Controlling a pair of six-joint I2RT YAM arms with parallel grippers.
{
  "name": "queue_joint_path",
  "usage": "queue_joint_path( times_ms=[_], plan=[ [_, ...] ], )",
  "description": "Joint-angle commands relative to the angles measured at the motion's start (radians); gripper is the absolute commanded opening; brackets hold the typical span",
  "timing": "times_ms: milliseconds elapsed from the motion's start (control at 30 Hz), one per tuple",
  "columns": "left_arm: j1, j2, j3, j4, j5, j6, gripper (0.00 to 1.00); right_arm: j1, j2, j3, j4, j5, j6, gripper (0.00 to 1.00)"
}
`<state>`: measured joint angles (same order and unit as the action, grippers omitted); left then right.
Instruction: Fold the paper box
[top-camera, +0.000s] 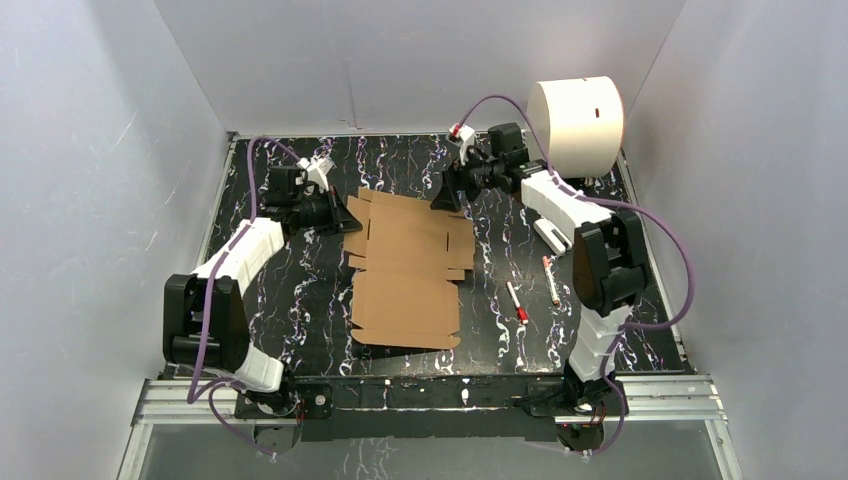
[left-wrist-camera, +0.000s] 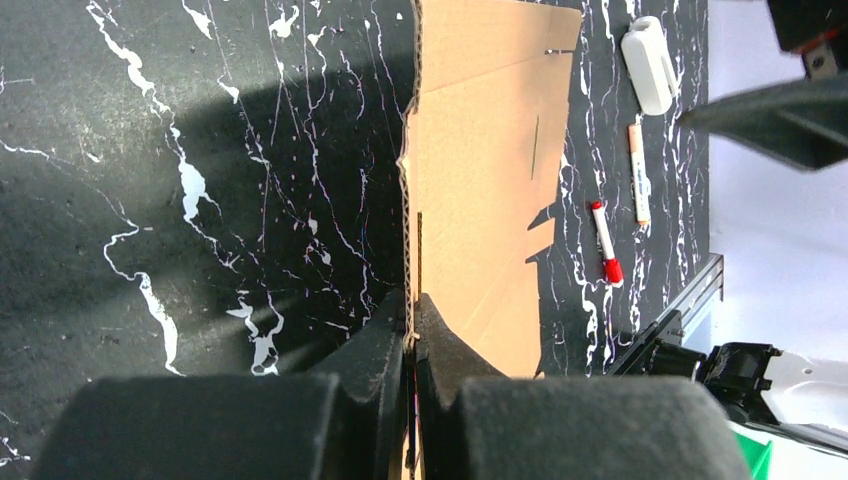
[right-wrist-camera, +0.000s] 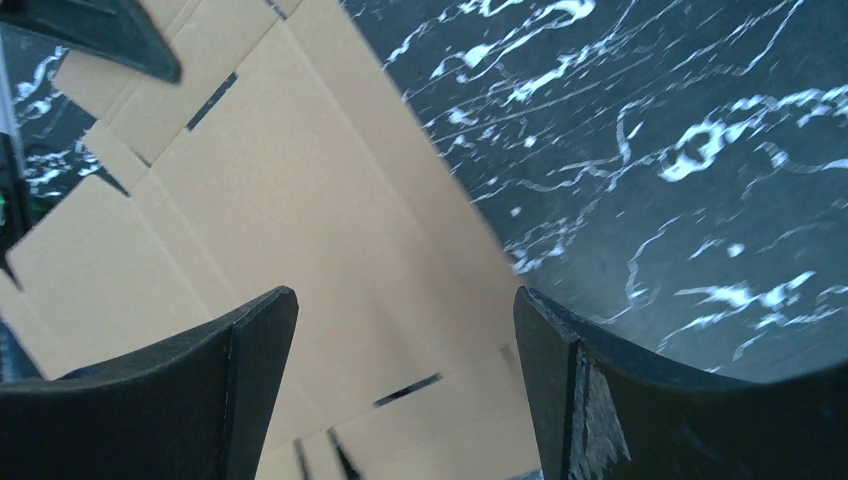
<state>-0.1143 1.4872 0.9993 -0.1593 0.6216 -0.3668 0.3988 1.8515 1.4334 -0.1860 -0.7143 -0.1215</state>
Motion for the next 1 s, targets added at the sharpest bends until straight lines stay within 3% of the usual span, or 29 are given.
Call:
queue_joint_path(
  times_ms=[0,367,967],
  plan=[
    [-0.027,0.023,0.063,-0.042,0.027,0.094,0.00,-0.028,0.089,0.146,-0.049,-0.063,-0.152,0.88],
    [-0.045,0.026,0.032,-0.048,0.025,0.169,0.00,-0.035,0.275,0.345,-0.225,-0.243,-0.277,0.80],
    [-0.048,0.021,0.015,-0.025,0.064,0.164,0.00,-0.015,0.380,0.389,-0.327,-0.361,-0.348,0.64]
  ],
)
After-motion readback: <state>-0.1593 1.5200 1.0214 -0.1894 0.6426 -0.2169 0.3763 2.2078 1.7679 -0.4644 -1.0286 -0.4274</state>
